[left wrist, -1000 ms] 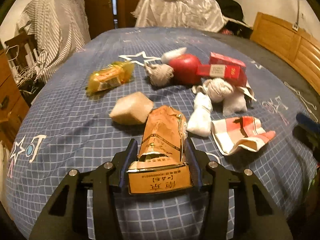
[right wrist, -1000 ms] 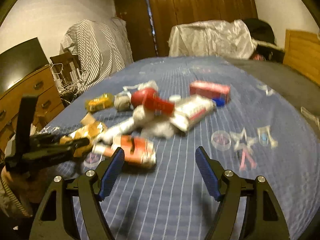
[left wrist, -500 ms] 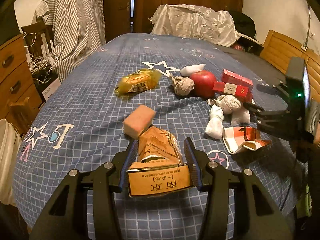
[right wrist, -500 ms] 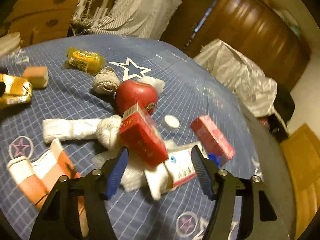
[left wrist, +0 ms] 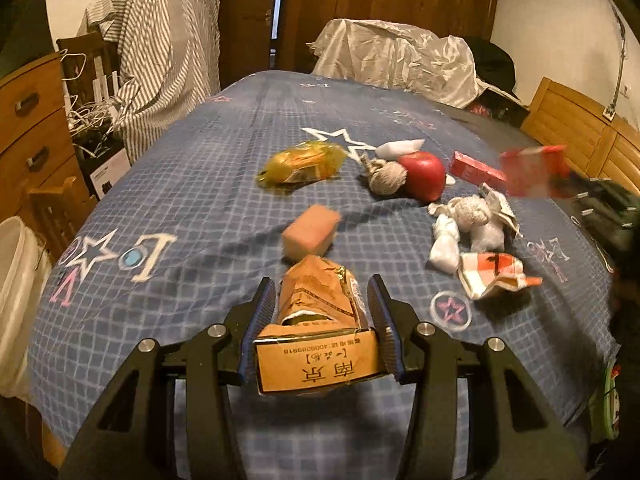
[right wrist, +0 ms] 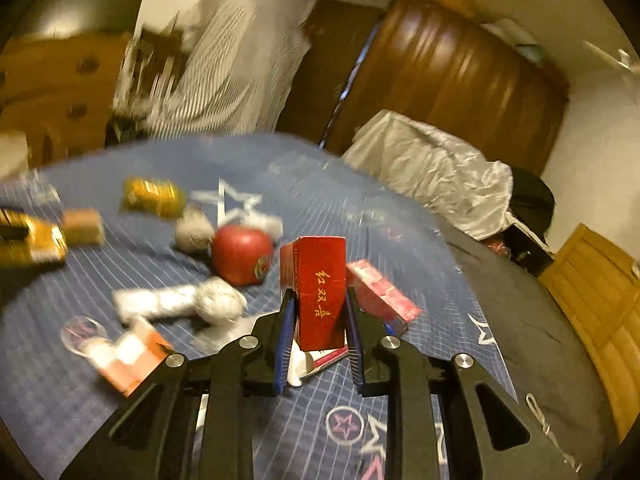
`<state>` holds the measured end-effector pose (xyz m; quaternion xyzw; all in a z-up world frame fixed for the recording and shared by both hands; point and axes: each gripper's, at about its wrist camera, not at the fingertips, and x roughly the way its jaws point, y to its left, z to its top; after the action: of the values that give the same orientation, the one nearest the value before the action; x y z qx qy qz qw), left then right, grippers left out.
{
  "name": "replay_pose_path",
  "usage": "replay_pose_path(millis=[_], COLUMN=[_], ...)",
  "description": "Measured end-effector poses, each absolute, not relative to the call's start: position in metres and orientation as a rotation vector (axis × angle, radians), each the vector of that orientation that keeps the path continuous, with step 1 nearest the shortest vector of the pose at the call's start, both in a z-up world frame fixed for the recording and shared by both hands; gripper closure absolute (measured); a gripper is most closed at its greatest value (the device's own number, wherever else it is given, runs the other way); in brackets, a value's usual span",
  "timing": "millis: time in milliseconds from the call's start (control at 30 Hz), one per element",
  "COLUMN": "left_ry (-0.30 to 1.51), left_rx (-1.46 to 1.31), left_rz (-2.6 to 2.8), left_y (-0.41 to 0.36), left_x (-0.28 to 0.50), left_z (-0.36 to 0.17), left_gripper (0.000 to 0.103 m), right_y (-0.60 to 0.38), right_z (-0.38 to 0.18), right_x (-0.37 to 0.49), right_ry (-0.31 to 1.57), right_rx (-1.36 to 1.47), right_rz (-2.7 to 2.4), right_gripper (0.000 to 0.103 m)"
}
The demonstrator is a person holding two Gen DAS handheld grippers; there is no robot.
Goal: Collect trash
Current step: 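Grasp the orange-brown paper bag with the left gripper while the right gripper grasps the red cigarette box, then carry the paper bag and red box in both grippers to the white bucket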
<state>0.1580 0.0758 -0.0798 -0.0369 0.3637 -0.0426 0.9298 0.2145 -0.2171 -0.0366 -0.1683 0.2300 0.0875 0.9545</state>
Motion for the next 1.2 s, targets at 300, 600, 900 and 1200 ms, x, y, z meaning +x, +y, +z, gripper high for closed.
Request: replay_pose_path(millis=[300,600,900,1200], left_ry=[0.751,0.741,0.737,0.755], left_rx=[0.017,-0.01,-0.008,0.018], left_rz=[-0.005,-0.052,-0.037,0.02], left_y=[0.109,0.115,0.117,0.111], left_x=[0.127,0.13,0.14,0.141], left_z=[-0.103,-0.117,-0.12,-0.121], left_gripper=[0.056,0.031,0.029,0.064], right_y=[-0.205,-0.188,-0.181,-0.182], right_z=[-0.055,-0.104,-0.109,-0.106], right_x=[0.096,0.098,0.12,0.124], right_ry=[0.617,0.702,0.711,0.715], right_rx=[-0.035,-0.017,0.016,0.059], right_rz=[0.478,0.445,0.445,0.444], right_gripper=[0.078,0.077,0.07,0.08])
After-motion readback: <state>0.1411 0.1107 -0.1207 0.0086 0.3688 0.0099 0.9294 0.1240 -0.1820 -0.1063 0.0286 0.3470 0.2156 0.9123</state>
